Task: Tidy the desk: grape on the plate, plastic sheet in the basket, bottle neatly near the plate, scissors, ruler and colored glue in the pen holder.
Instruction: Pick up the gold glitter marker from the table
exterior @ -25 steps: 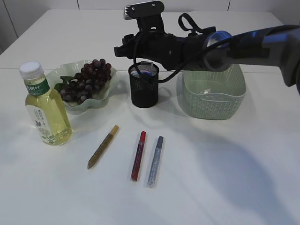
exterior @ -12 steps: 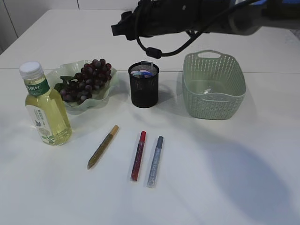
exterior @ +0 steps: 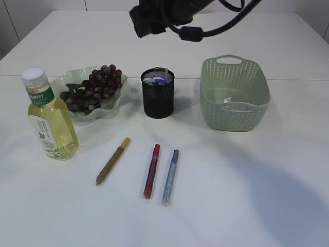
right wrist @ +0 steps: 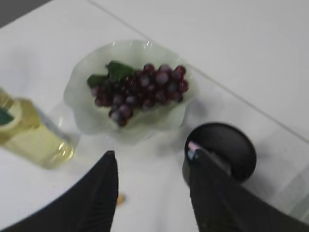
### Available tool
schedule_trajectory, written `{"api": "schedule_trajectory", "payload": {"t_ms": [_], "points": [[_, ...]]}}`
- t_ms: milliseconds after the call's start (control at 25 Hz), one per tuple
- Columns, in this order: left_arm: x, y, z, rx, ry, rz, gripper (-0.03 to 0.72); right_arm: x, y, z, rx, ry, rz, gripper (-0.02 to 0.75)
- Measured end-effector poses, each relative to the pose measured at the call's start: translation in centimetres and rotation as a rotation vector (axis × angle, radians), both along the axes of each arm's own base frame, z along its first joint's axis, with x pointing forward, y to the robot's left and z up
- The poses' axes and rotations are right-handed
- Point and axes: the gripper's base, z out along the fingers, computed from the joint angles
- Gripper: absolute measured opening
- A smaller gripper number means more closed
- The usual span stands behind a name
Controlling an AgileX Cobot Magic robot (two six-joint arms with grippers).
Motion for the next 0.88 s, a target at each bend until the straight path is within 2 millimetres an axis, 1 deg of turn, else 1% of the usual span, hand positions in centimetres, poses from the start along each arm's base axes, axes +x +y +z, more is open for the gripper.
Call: {"api": "schedule_trajectory", "payload": {"t_ms": [120,280,360,440,680,800,880], "points": [[0.1,-0.1,0.0,0.002,0.002,0.000,0.239,-2.0,-0.7,0.5,-0.068,0.138,0.050,0.386],[0.5,-0.4,-0.3,0.014,0.016,0.000,0.239,-4.7,-1.7,1.3,-0.132,0.320,0.075,0.386],[0.8,-0.7,-0.5,0.021,0.024,0.000,0.239,-5.5,-2.2,1.6,-0.163,0.383,0.072,0.386],[1.0,-0.8,-0.7,0.025,0.030,0.000,0.239,-5.5,-2.6,1.7,-0.189,0.397,0.028,0.386],[1.2,-1.2,-0.9,0.025,0.046,-0.005,0.239,-5.3,-4.1,2.1,-0.234,0.401,-0.180,0.386],[1.7,-1.7,-1.3,0.034,0.065,-0.008,0.239,-5.5,-4.5,2.4,-0.243,0.388,-0.219,0.386],[2.3,-2.2,-1.8,0.048,0.085,-0.009,0.239,-6.1,-4.9,2.4,-0.252,0.391,-0.221,0.386]]}}
